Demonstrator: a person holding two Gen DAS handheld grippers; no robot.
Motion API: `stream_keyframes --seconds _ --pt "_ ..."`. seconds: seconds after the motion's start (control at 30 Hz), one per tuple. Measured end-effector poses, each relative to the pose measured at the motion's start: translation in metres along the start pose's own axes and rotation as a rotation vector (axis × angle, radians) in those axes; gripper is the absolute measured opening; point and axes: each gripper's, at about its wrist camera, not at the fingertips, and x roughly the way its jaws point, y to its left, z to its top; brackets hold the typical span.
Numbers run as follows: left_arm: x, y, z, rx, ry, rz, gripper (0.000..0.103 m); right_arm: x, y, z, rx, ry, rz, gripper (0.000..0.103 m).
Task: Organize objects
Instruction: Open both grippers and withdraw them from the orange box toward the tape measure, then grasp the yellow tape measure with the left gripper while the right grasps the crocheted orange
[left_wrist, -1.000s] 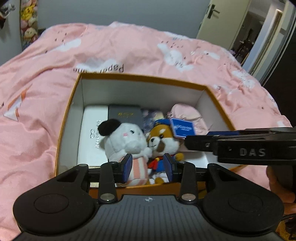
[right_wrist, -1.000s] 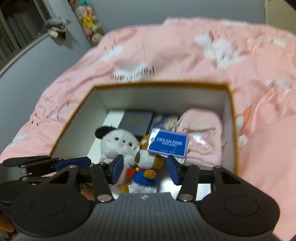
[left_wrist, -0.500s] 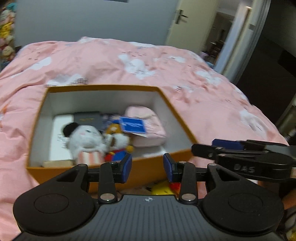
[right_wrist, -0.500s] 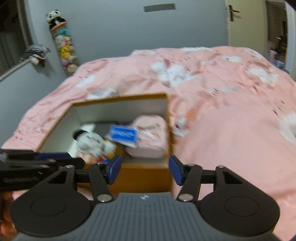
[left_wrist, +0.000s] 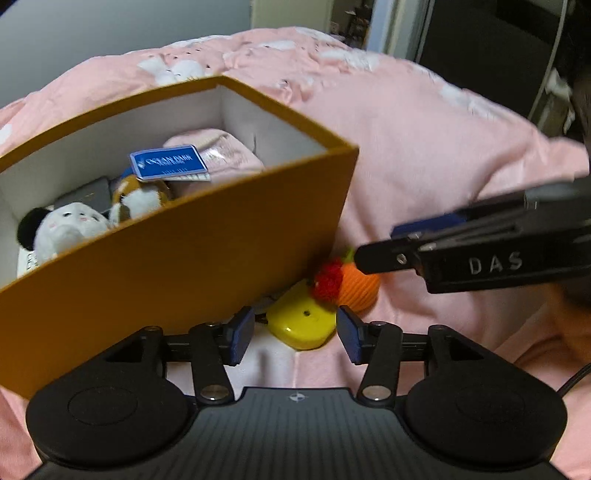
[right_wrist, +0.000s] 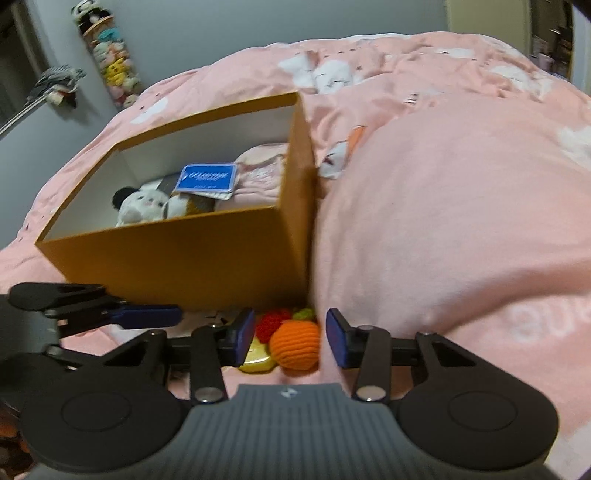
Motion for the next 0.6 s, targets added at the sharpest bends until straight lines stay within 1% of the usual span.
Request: stream_keyframes --seconds 0.07,0.13,0.2,0.27,0.33,0.43,0.53,0.6 --pt "0.007 -0.002 -0.004 0.032 0.001 -0.002 0.059 0.009 0.004 0.000 -0.029 0.012 0.015 0.046" --pt "0.014 -0.006 -0.008 0.079 -0.003 -0.005 0.060 0.020 0.005 0.000 -0.044 0.042 0.005 0.046" --pt "0.021 -0.009 -0.011 0.123 -0.011 0.005 0.061 0.031 0.003 -0.001 -0.042 0.077 0.001 0.044" --pt "0.025 -0.011 -0.013 0.160 -0.016 0.011 0.061 0.038 0.000 -0.001 -0.036 0.097 -0.021 0.045" --pt "0.030 -0.012 -0.013 0.191 -0.021 0.023 0.063 0.043 -0.005 -0.002 -0.017 0.118 -0.016 0.047" --pt "0.036 -0.013 -0.012 0.228 -0.030 0.014 0.067 0.050 -0.007 -0.002 -0.007 0.147 -0.007 0.051" --pt "0.043 -0.016 -0.011 0.271 -0.019 -0.010 0.067 0.055 -0.006 -0.002 -0.011 0.163 -0.003 0.051" --pt "0.047 -0.019 -0.012 0.292 -0.016 -0.008 0.067 0.057 -0.007 -0.002 -0.006 0.171 0.002 0.052"
